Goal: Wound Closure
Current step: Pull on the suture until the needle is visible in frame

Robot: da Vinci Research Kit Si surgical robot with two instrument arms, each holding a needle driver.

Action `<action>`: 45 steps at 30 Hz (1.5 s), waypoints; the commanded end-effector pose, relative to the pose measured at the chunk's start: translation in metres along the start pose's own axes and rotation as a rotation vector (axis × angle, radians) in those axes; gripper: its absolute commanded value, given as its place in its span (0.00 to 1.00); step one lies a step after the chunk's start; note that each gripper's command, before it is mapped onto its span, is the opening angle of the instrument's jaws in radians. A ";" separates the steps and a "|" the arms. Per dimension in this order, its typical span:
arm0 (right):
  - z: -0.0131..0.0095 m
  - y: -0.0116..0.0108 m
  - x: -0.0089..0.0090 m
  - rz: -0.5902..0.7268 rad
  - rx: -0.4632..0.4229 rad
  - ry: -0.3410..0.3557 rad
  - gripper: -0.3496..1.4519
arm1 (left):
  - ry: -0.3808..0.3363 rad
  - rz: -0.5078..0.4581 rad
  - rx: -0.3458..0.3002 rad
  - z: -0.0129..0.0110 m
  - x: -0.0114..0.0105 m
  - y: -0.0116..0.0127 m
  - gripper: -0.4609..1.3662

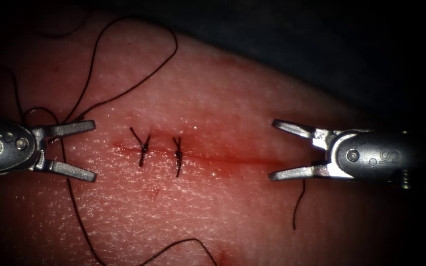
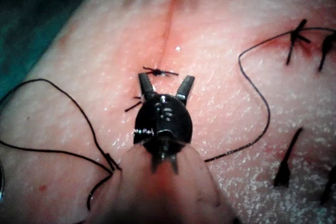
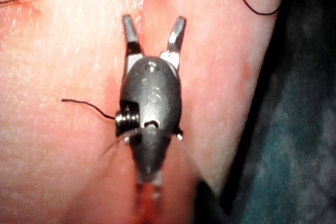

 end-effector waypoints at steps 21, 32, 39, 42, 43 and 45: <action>-0.0001 -0.0004 0.0004 0.000 0.003 0.002 0.77 | -0.189 0.089 -0.016 -0.0019 -0.0029 -0.0101 0.55; 0.0001 -0.0005 0.0004 -0.001 0.002 0.002 0.77 | -0.297 0.187 -0.108 -0.0058 -0.0122 -0.0185 0.66; 0.0001 -0.0013 0.0001 -0.006 0.003 0.004 0.77 | -0.334 0.264 -0.167 -0.0050 -0.0165 -0.0208 0.72; 0.0001 -0.0016 -0.0001 -0.009 0.004 0.004 0.77 | -0.355 0.298 -0.191 -0.0042 -0.0189 -0.0206 0.73; 0.0001 -0.0016 -0.0001 -0.010 0.004 0.004 0.77 | -0.361 0.304 -0.197 -0.0040 -0.0195 -0.0205 0.74; 0.0001 -0.0017 -0.0001 -0.010 0.004 0.005 0.77 | -0.374 0.317 -0.203 -0.0036 -0.0207 -0.0203 0.76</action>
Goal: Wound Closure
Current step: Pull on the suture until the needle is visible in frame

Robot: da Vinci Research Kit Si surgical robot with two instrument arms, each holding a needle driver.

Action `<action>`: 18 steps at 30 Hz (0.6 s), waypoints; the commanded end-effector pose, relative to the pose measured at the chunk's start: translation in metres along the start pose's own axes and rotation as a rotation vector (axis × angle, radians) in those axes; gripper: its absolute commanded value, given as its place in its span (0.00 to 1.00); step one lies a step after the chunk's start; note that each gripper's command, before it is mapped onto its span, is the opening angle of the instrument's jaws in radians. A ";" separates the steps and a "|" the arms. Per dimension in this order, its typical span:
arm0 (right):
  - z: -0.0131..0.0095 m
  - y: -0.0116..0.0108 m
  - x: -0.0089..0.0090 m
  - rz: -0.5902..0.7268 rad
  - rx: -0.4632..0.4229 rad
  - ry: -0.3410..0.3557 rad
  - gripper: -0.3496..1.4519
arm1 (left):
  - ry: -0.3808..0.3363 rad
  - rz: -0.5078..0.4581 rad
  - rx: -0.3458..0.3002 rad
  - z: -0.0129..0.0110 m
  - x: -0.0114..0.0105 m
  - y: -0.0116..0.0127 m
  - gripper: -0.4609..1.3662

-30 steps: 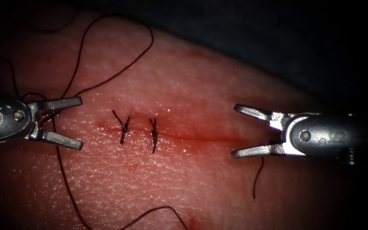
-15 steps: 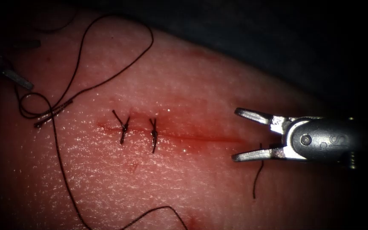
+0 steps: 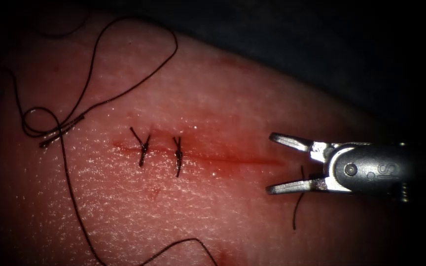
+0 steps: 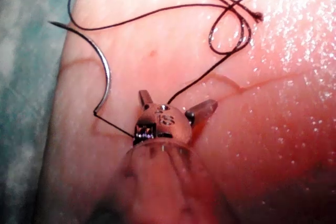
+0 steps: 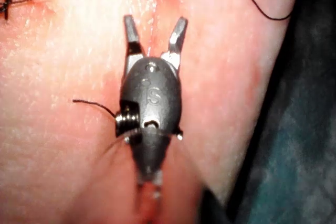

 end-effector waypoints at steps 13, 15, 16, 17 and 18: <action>0.0001 -0.0010 -0.0002 -0.007 0.003 0.003 0.77 | -0.052 0.072 -0.025 0.0063 -0.0044 0.0011 0.73; 0.0001 -0.0011 -0.0002 -0.008 0.003 0.004 0.77 | -0.064 0.078 -0.029 0.0067 -0.0050 0.0014 0.68; 0.0001 -0.0012 -0.0002 -0.008 0.004 0.004 0.76 | -0.067 0.080 -0.030 0.0067 -0.0053 0.0016 0.61; 0.0000 -0.0013 -0.0002 -0.008 0.004 0.004 0.76 | -0.066 0.077 -0.031 0.0066 -0.0055 0.0016 0.36; 0.0000 -0.0013 -0.0002 -0.009 0.005 0.005 0.76 | -0.064 0.072 -0.034 0.0064 -0.0056 0.0016 0.17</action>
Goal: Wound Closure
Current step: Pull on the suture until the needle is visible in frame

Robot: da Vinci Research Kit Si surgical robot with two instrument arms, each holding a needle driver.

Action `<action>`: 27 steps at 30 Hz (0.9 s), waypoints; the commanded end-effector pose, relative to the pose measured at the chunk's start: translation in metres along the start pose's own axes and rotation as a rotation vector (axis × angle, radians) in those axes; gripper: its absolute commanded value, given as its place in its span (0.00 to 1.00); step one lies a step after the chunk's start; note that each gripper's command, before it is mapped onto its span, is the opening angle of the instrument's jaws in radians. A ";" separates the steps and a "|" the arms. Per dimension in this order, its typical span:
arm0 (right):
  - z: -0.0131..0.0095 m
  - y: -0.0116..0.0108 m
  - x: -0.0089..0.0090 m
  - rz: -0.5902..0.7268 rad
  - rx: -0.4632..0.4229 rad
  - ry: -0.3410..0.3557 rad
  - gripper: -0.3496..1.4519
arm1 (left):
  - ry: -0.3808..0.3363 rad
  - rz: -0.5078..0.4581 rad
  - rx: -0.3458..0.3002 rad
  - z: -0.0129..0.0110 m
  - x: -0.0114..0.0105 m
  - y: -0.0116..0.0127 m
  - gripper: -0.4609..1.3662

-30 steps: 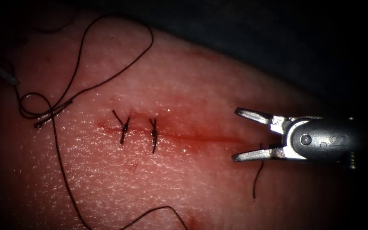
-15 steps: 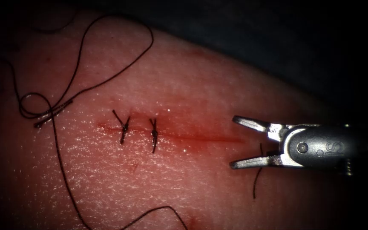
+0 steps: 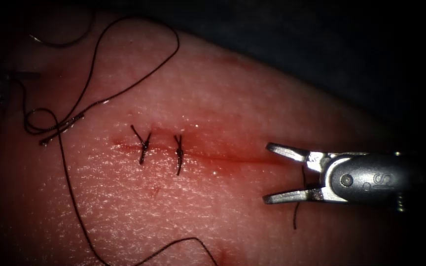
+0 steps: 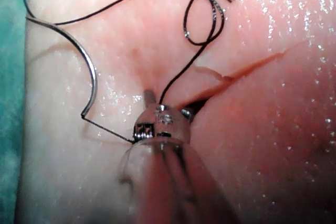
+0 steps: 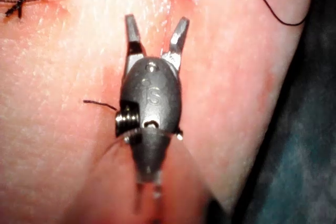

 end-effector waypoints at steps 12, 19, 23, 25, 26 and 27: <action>-0.0002 -0.0001 0.0000 -0.001 0.002 0.001 0.76 | -0.062 -0.055 0.134 -0.0083 0.0052 -0.0021 0.06; -0.0005 -0.0002 -0.0001 -0.002 0.004 0.002 0.76 | -0.072 -0.054 0.140 -0.0091 0.0085 -0.0008 0.06; -0.0005 -0.0002 -0.0001 -0.002 0.004 0.002 0.76 | -0.072 -0.053 0.139 -0.0093 0.0092 -0.0007 0.06; -0.0006 -0.0002 -0.0001 -0.008 0.004 0.002 0.76 | -0.074 -0.055 0.140 -0.0095 0.0094 -0.0008 0.06; -0.0007 -0.0002 -0.0001 -0.008 0.005 0.002 0.76 | -0.074 -0.057 0.140 -0.0096 0.0096 -0.0007 0.06; -0.0008 -0.0002 -0.0001 -0.008 0.005 0.002 0.76 | -0.076 -0.059 0.143 -0.0097 0.0100 -0.0006 0.06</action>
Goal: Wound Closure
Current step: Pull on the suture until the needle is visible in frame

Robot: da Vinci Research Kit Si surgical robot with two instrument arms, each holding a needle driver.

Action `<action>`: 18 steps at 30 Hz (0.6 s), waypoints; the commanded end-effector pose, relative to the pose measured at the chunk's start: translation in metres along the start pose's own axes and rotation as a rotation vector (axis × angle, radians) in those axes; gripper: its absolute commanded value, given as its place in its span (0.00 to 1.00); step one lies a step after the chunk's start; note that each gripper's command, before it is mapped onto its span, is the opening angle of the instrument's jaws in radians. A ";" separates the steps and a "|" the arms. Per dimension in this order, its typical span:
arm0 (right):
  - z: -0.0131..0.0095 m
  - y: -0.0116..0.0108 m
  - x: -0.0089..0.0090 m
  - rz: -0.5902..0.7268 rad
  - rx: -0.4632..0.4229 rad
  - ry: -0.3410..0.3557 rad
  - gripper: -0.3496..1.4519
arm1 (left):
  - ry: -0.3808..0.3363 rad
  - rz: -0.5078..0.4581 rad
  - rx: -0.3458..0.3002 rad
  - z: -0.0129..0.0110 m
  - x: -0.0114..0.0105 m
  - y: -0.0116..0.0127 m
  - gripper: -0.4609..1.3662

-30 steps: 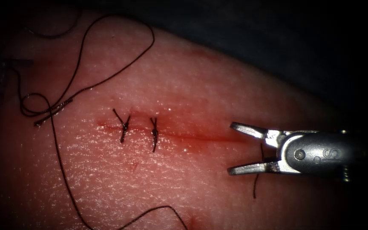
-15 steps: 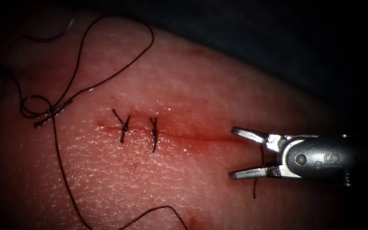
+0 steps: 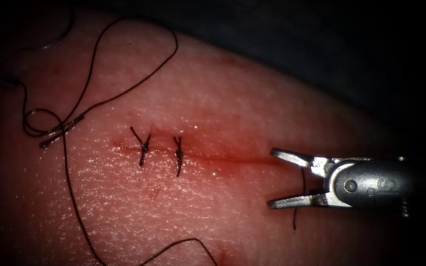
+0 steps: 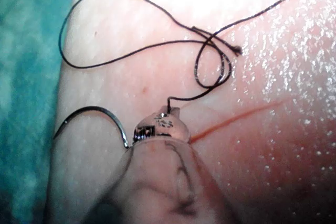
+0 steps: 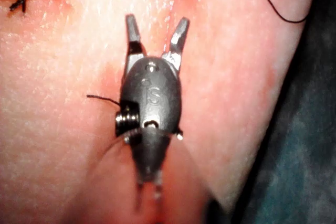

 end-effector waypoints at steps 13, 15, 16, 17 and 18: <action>-0.0009 0.0003 0.0000 0.007 -0.002 0.008 0.76 | 0.060 -0.047 0.012 -0.0022 0.0110 0.0032 0.06; -0.0009 0.0003 0.0000 0.007 -0.004 0.010 0.76 | 0.086 -0.044 0.002 -0.0017 0.0134 0.0039 0.06; -0.0009 0.0003 0.0000 0.007 -0.004 0.010 0.76 | 0.102 -0.036 -0.013 -0.0013 0.0146 0.0043 0.06; -0.0010 0.0002 0.0000 0.007 -0.004 0.010 0.76 | 0.111 -0.028 -0.022 -0.0009 0.0161 0.0048 0.06; -0.0010 0.0002 -0.0001 0.007 -0.003 0.010 0.76 | 0.125 -0.021 -0.026 -0.0002 0.0181 0.0054 0.06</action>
